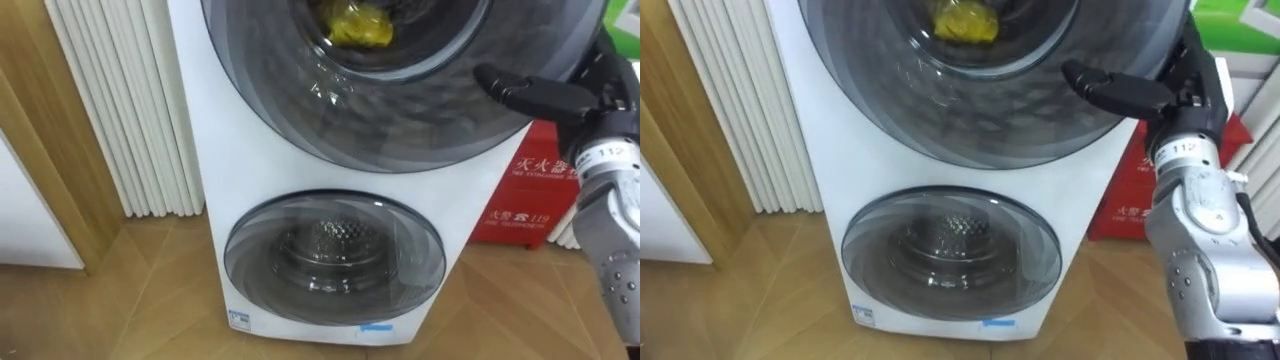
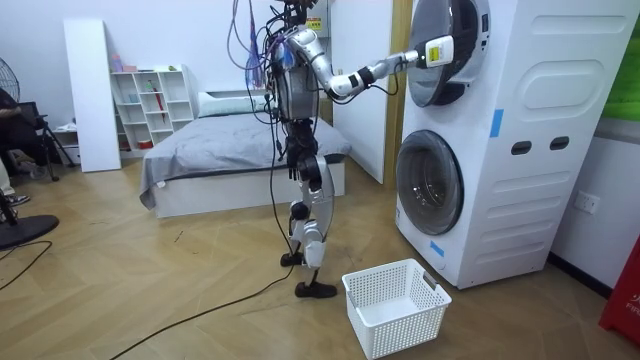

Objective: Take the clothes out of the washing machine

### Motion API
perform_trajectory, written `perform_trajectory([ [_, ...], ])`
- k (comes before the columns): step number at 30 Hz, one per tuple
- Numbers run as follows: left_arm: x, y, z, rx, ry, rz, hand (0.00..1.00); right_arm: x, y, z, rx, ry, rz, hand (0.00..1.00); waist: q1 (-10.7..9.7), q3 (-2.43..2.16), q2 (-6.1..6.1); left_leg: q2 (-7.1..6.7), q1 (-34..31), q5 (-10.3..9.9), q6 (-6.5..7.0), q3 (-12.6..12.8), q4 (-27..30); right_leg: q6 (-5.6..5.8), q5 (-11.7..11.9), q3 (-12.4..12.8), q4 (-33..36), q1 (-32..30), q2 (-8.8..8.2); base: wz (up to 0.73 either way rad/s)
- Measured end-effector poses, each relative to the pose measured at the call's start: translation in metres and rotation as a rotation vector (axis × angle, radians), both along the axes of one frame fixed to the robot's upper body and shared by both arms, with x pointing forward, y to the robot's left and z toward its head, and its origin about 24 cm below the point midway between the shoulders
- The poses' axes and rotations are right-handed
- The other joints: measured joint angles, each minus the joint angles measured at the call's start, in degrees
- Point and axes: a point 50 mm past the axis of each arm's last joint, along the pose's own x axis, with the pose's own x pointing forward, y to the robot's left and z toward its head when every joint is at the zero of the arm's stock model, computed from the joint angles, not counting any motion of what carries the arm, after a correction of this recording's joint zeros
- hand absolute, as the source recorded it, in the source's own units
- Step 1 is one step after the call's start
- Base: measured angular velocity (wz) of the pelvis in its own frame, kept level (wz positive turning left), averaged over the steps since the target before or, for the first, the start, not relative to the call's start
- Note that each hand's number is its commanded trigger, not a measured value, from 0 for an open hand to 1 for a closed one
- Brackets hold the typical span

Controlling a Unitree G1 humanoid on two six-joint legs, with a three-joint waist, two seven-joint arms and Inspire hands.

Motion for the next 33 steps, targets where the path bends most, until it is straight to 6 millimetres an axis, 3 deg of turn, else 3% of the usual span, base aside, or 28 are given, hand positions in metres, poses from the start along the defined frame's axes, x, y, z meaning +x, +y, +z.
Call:
perform_trajectory([
  [13,0.003,0.001,0.000,0.000,-0.026,-0.008,0.00,-0.006,0.012,0.017,-0.034,-0.079,0.054,0.00,-0.5,-0.09,0.05,0.22,0.7,0.0,0.02,2.3,0.0,-0.14,-0.1,1.4,0.6,-0.4,0.19,-0.06],
  [20,0.003,0.001,-0.001,0.003,-0.010,-0.036,0.00,-0.013,0.024,0.013,-0.057,-0.086,0.132,0.00,-0.9,-0.16,0.38,0.78,1.3,0.0,-0.05,3.8,-0.2,-0.42,0.0,2.6,0.6,-0.3,0.76,-0.09],
  [26,-0.003,-0.005,-0.003,-0.011,0.026,-0.076,0.00,-0.042,0.038,-0.001,-0.081,-0.131,0.244,0.00,-1.0,-0.37,1.47,1.34,1.8,-0.2,-0.34,5.3,-0.9,-0.75,0.2,3.1,0.5,-0.4,1.30,-0.07],
  [33,0.001,-0.006,-0.003,-0.013,0.023,-0.118,0.00,-0.065,0.063,-0.058,0.006,0.014,0.393,0.00,-1.0,-0.43,1.60,1.89,2.1,-0.4,-0.71,5.9,-0.7,-1.20,0.5,3.5,0.5,-0.3,1.85,-0.05],
])
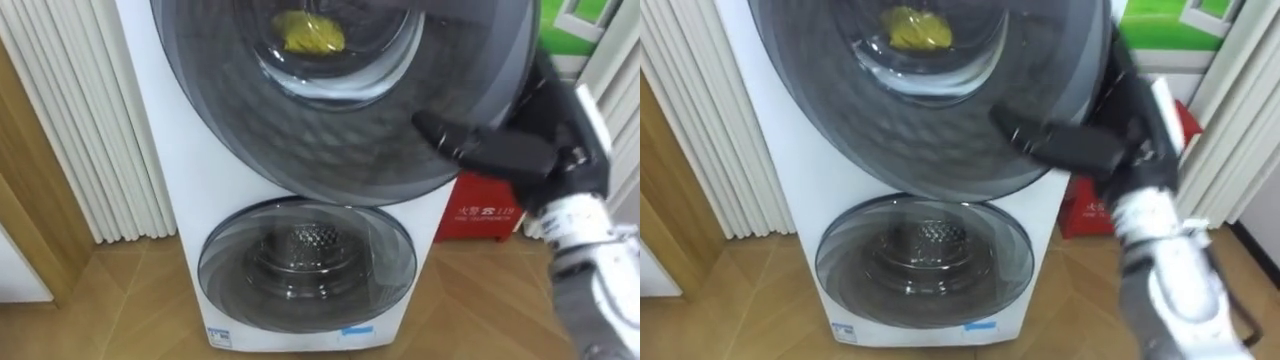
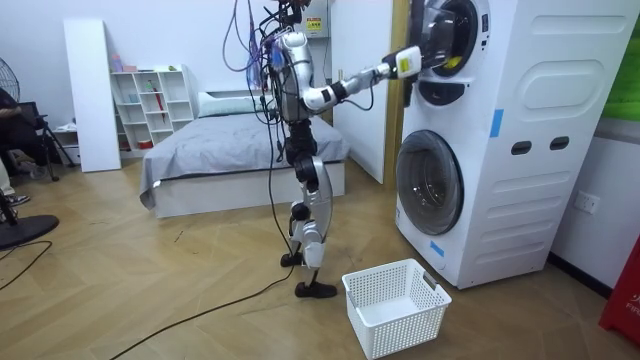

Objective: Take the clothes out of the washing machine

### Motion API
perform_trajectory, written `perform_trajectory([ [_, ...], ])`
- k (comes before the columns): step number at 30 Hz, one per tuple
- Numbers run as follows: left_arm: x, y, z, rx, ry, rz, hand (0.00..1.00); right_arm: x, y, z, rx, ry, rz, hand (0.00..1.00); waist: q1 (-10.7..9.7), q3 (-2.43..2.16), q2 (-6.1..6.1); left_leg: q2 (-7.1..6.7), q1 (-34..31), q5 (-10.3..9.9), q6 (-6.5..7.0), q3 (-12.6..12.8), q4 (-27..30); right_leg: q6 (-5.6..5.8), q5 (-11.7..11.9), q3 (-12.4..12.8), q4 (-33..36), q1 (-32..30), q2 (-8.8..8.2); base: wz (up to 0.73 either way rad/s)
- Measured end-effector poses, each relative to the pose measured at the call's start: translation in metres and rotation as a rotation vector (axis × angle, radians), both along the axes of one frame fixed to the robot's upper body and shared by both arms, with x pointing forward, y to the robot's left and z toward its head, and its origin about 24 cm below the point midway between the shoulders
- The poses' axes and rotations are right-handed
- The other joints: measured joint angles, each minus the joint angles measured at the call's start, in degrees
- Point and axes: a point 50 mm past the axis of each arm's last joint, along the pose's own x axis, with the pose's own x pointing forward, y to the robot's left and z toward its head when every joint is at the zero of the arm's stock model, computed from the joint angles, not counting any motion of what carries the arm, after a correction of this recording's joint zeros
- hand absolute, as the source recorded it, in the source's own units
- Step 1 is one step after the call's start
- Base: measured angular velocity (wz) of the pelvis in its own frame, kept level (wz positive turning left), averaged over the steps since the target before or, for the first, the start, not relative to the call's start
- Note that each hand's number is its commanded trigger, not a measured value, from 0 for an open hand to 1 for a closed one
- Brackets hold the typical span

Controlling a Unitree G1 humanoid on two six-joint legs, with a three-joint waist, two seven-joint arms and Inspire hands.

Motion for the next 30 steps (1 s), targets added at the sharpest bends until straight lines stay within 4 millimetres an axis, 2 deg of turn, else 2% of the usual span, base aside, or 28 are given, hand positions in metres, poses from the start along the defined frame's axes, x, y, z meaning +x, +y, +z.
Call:
perform_trajectory([
  [4,0.003,-0.002,0.000,-0.004,-0.006,-0.014,0.00,-0.015,0.021,-0.031,-0.001,0.121,0.153,0.00,0.3,0.23,0.52,0.04,-0.1,0.0,-0.07,0.0,-0.1,-0.03,0.0,0.1,-0.1,0.0,0.10,0.00],
  [7,0.005,-0.003,-0.001,-0.011,-0.008,-0.023,0.00,-0.021,0.036,-0.039,0.024,0.162,0.270,0.00,0.7,0.46,1.12,-0.01,-0.1,0.0,-0.07,0.0,-0.1,0.00,0.0,0.2,-0.4,0.0,0.12,0.00],
  [12,0.007,-0.004,-0.001,-0.018,-0.018,-0.026,0.00,-0.028,0.048,-0.042,0.049,0.160,0.416,0.00,1.0,0.44,1.72,0.02,-0.5,0.0,-0.06,0.1,-0.1,0.05,-0.1,0.1,-1.0,0.1,0.12,0.05],
  [20,0.008,-0.006,-0.001,-0.023,-0.024,-0.038,0.00,-0.032,0.051,-0.045,0.045,0.159,0.464,0.00,1.1,0.44,1.78,0.03,-1.1,0.0,-0.06,0.4,0.2,0.14,-0.1,-0.6,-1.3,0.1,-0.05,0.03],
  [23,0.010,-0.007,-0.001,-0.021,-0.026,-0.047,0.00,-0.033,0.053,-0.045,0.042,0.158,0.480,0.00,1.3,0.38,1.78,0.01,-1.5,0.0,-0.06,0.4,0.4,0.16,-0.2,-0.7,-1.2,-0.3,-0.13,0.02],
  [25,0.011,-0.008,-0.001,-0.023,-0.032,-0.061,0.00,-0.033,0.054,-0.045,0.032,0.153,0.491,0.00,1.5,0.18,1.61,0.00,-2.1,0.0,-0.05,0.4,0.4,0.17,-0.2,-0.7,-1.0,-0.9,-0.17,0.02],
  [30,0.012,-0.010,-0.001,-0.029,-0.042,-0.080,0.00,-0.035,0.058,-0.045,-0.010,0.140,0.520,0.00,1.8,0.13,1.64,0.00,-2.3,0.0,-0.05,0.4,0.5,0.16,-0.2,-0.6,-1.0,-1.0,-0.17,0.00],
])
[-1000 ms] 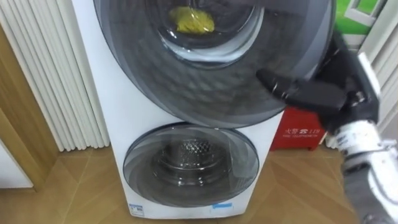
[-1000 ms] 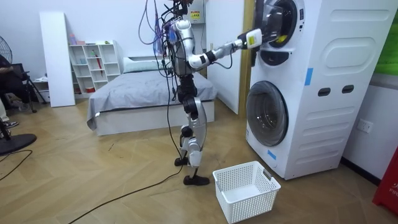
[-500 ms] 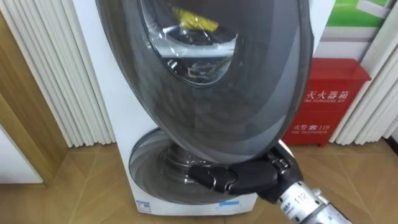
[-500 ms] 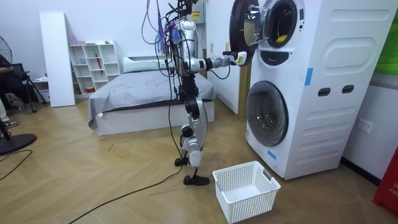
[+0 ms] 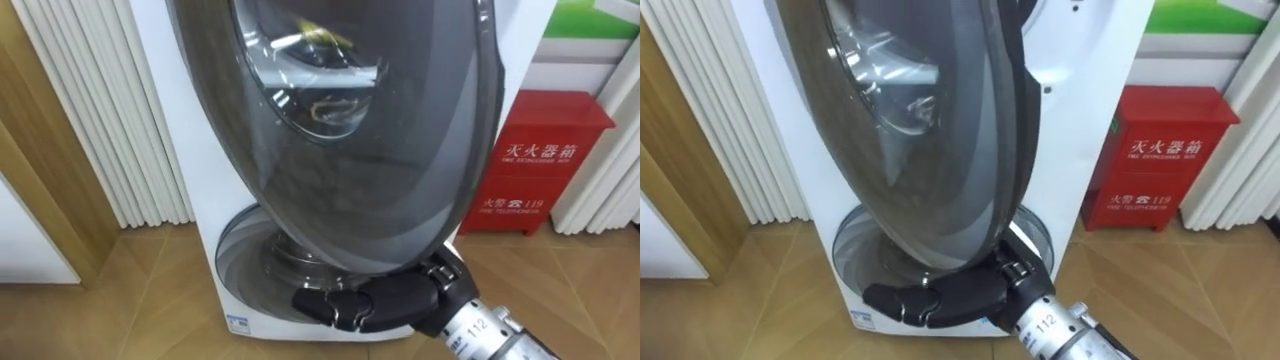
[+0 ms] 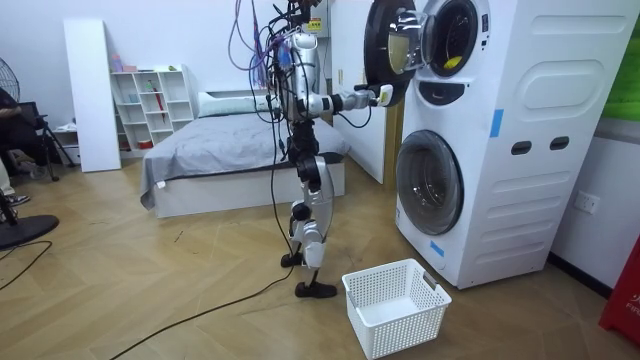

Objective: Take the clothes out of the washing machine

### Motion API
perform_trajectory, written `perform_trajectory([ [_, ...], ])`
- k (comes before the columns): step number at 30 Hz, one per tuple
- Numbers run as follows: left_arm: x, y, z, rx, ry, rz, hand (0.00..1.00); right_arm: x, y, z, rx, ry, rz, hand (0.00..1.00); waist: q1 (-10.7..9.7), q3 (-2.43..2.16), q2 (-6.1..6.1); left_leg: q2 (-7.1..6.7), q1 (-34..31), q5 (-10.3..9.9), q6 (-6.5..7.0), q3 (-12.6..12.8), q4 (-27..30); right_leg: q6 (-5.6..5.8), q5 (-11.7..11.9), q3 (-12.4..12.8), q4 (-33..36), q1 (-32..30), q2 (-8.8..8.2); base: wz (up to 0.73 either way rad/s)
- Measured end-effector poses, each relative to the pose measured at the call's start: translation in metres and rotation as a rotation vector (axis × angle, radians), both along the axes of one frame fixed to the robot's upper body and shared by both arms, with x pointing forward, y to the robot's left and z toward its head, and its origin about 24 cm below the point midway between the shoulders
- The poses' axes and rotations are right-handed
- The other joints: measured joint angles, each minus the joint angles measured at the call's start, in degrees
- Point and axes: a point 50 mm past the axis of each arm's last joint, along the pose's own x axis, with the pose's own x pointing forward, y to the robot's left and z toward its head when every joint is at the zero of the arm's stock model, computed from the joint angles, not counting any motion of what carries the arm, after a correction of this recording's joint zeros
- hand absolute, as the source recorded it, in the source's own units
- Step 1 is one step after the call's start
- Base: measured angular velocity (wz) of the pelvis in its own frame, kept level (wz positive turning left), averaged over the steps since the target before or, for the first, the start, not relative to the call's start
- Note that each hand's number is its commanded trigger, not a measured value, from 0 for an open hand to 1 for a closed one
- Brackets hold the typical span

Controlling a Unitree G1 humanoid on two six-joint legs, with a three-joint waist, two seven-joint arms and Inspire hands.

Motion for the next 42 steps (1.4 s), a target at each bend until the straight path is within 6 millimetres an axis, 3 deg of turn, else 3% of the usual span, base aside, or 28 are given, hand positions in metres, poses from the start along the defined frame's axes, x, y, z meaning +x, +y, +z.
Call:
perform_trajectory([
  [11,0.008,-0.001,0.000,0.000,-0.019,-0.055,0.00,-0.001,0.007,-0.001,-0.062,-0.031,0.004,0.00,1.8,0.17,-0.17,0.08,0.1,0.1,-0.07,0.1,0.2,-0.13,0.0,-0.1,0.3,-0.1,0.08,-0.02],
  [21,0.008,0.003,0.002,0.013,-0.012,-0.081,0.00,0.001,0.020,0.001,-0.114,-0.068,0.026,0.00,3.5,0.32,-2.18,0.20,-0.7,0.6,-0.45,0.0,0.3,-0.79,-0.3,-0.5,1.4,-1.5,-0.03,-0.01],
  [27,0.010,0.003,0.002,0.014,-0.012,-0.081,0.00,0.004,0.025,0.005,-0.175,-0.097,0.048,0.00,5.1,0.41,-2.63,0.25,-0.8,0.7,-0.52,0.0,0.5,-0.83,-0.3,-0.6,1.2,-1.6,-0.04,0.00],
  [31,0.010,0.000,0.001,0.009,-0.004,-0.100,0.00,0.007,0.036,0.009,-0.185,-0.114,0.096,0.00,6.1,0.52,-2.96,0.29,-1.0,0.7,-0.53,-0.1,0.5,-0.94,-0.3,-0.6,1.2,-1.8,0.02,0.00],
  [37,0.016,-0.001,0.001,0.007,-0.016,-0.108,0.00,0.011,0.070,0.025,-0.197,-0.173,0.245,0.00,8.3,0.62,-3.80,0.12,-2.1,0.7,-0.52,-0.7,0.3,-0.68,-0.2,-0.9,0.9,-2.0,-0.11,0.10],
  [42,0.016,-0.001,0.001,0.007,-0.016,-0.109,0.00,0.011,0.087,0.037,-0.192,-0.227,0.334,0.00,9.3,1.01,-3.26,0.03,-1.7,0.7,-0.51,-2.0,0.0,-0.55,-0.3,-2.5,0.4,-0.8,-0.38,0.19],
])
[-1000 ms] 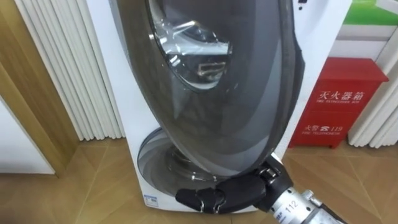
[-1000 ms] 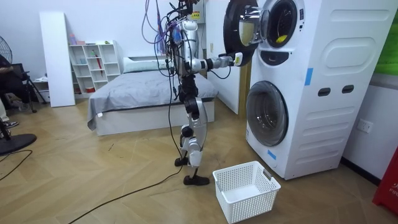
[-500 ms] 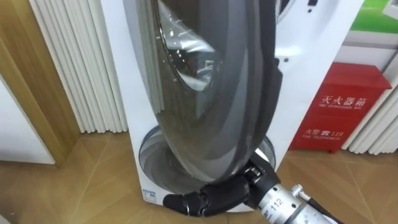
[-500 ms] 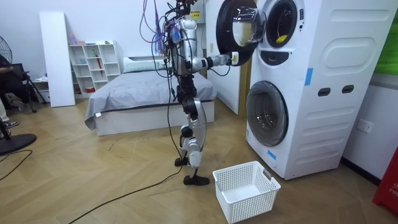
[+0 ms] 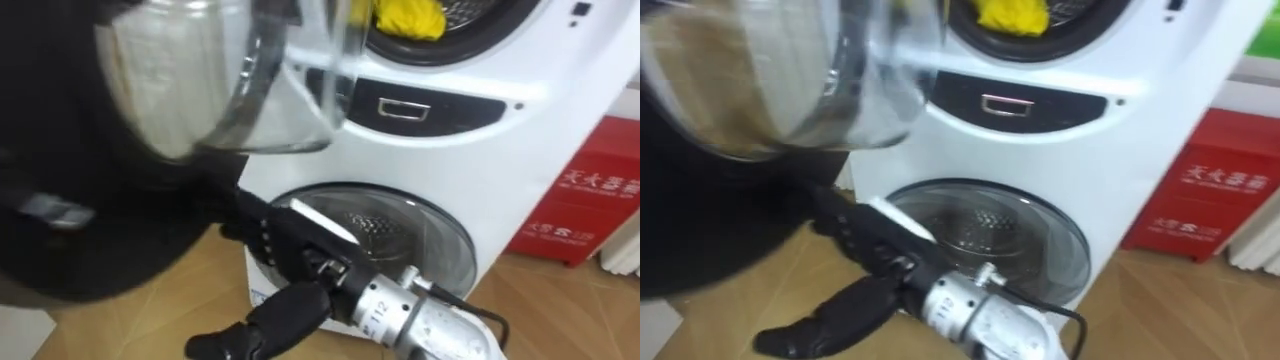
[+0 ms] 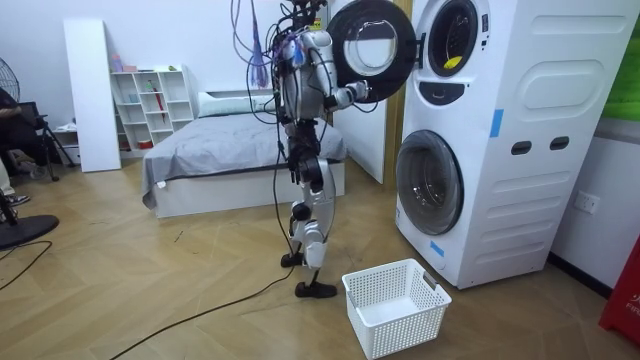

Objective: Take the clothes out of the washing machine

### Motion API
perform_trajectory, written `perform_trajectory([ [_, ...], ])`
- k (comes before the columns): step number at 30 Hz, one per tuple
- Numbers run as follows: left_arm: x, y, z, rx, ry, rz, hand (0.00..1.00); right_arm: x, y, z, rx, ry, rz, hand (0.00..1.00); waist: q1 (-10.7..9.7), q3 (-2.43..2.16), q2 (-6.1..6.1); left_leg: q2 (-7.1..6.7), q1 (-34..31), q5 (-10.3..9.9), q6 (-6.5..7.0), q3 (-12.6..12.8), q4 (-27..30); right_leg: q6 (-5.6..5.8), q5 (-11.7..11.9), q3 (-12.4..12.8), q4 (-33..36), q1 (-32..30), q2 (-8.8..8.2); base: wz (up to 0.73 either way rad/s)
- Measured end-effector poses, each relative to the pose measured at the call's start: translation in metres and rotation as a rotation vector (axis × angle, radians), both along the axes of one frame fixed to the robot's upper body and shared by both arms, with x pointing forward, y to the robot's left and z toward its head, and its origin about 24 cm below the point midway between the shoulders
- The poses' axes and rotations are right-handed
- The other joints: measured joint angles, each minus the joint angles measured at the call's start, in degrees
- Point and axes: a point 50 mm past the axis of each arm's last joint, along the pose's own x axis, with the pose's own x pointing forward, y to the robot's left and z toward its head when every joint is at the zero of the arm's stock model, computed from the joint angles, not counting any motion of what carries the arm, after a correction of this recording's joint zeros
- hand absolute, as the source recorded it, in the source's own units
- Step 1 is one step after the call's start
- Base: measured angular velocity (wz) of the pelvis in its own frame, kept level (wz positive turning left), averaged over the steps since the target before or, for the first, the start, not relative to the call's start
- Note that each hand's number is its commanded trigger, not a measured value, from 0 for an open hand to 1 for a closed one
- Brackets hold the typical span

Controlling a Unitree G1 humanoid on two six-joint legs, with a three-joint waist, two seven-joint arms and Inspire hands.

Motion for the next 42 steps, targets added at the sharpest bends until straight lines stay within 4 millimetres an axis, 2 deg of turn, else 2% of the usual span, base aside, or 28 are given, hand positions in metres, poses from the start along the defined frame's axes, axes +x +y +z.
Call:
perform_trajectory([
  [3,0.003,0.000,0.000,0.000,-0.005,-0.002,0.00,-0.002,0.011,0.008,0.017,-0.033,0.061,0.00,0.3,0.08,0.11,0.07,0.0,0.0,0.00,0.0,-0.1,0.31,-0.2,-0.5,-0.5,0.6,0.02,0.15],
  [6,0.005,-0.001,0.000,-0.003,-0.009,-0.002,0.00,-0.008,0.019,0.008,0.009,-0.036,0.119,0.00,1.0,0.16,0.22,0.13,-0.1,0.0,0.00,0.0,-0.2,0.32,-0.2,-0.6,-0.6,0.5,0.05,0.02],
  [13,0.015,-0.001,0.001,0.000,-0.027,-0.004,0.00,-0.010,0.022,0.008,0.001,-0.041,0.157,0.00,2.9,0.19,-0.04,-0.19,-0.5,-0.1,0.14,0.0,-0.1,0.43,-0.8,-0.7,-0.4,0.2,-0.21,0.02],
  [17,0.015,-0.002,0.001,0.000,-0.025,-0.003,0.00,-0.010,0.022,0.008,0.003,-0.040,0.159,0.00,3.2,0.14,-0.10,-0.19,-0.6,-0.1,0.14,-0.2,0.1,0.42,-0.8,-1.0,-0.4,0.3,-0.23,0.04],
  [21,0.015,-0.002,0.001,-0.003,-0.027,0.003,0.00,-0.009,0.021,0.008,0.002,-0.040,0.145,0.00,2.4,0.09,-0.16,-0.25,-1.0,-0.1,0.14,-0.6,0.3,0.44,-0.8,-2.2,-0.5,0.5,-0.52,0.11],
  [26,0.013,-0.001,0.001,-0.003,-0.022,0.013,0.00,-0.007,0.017,0.009,0.015,-0.031,0.126,0.00,1.3,0.22,0.02,-0.25,0.2,-0.1,0.14,-0.5,0.1,0.48,-0.8,-2.2,-0.5,1.6,-0.51,0.02],
  [28,0.011,-0.001,0.001,-0.001,-0.017,0.014,0.00,-0.005,0.015,0.009,0.014,-0.034,0.116,0.00,0.5,0.24,0.06,-0.22,0.5,-0.1,0.14,-0.3,0.1,0.51,-0.8,-2.1,-0.5,2.1,-0.48,0.02],
  [31,0.007,-0.001,0.000,-0.001,-0.001,0.019,0.00,-0.004,0.011,0.006,-0.001,-0.032,0.116,0.00,-1.7,0.46,0.40,-0.22,0.9,-0.1,0.16,-0.3,-0.1,0.53,-0.8,-2.1,-0.5,2.5,-0.47,0.04],
  [32,0.007,-0.001,0.000,-0.001,0.001,0.020,0.00,-0.004,0.008,0.005,-0.003,-0.028,0.113,0.00,-1.8,0.49,0.46,-0.22,0.9,-0.2,0.18,-0.2,-0.1,0.53,-0.8,-2.0,-0.5,2.5,-0.46,-0.03],
  [36,0.003,-0.001,-0.002,0.000,0.024,0.027,0.00,-0.002,-0.006,-0.003,0.000,0.009,0.065,0.00,-3.0,0.41,0.68,-0.21,0.9,-0.2,0.20,0.2,-0.2,0.53,-0.8,-1.4,-0.5,2.4,-0.42,-0.05],
  [42,0.002,-0.001,-0.003,0.000,0.035,0.029,0.00,-0.005,-0.012,-0.013,-0.002,0.054,0.041,0.00,-4.6,0.13,1.11,-0.25,0.9,-0.2,0.22,0.4,0.2,0.53,-0.8,-1.1,-0.5,2.3,-0.41,-0.01],
])
